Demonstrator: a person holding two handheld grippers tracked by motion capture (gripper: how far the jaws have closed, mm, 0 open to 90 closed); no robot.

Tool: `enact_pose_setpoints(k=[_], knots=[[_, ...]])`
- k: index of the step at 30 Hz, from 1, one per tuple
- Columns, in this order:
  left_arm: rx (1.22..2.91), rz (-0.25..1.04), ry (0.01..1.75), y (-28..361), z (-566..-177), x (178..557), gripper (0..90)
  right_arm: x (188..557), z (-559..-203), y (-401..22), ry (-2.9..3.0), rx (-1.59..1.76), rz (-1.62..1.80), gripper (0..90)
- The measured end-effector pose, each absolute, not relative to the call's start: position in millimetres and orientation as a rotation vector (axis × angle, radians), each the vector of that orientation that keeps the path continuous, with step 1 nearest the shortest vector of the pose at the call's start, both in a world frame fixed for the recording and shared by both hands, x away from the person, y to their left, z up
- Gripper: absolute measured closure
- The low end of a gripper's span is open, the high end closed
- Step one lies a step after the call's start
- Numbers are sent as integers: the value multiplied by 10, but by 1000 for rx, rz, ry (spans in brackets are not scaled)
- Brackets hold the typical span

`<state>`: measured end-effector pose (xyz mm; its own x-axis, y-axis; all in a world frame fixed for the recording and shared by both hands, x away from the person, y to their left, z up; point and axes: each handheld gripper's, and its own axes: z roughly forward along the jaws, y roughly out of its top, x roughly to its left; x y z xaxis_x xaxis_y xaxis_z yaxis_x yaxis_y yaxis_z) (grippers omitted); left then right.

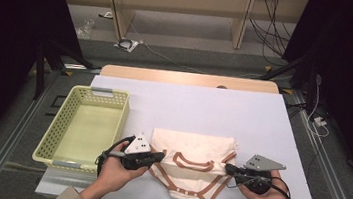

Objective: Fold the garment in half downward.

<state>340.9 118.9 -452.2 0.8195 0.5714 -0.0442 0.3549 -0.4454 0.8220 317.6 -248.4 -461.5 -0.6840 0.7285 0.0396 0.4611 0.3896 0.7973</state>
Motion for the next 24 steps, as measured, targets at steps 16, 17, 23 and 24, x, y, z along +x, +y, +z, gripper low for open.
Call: enact_pose_setpoints(k=[16,17,23,24], knots=[[2100,285,676,1197,-4548,3365,881,3143,-4629,-2474,2367,1026,1183,873],[2100,283,676,1194,-4552,3362,881,3141,-4631,-2474,2369,1027,1182,873],[2108,280,673,1194,-4555,3354,881,3130,-4637,-2476,2383,1021,1175,873],[2110,280,672,1194,-4555,3353,881,3127,-4637,-2474,2385,1024,1171,873]])
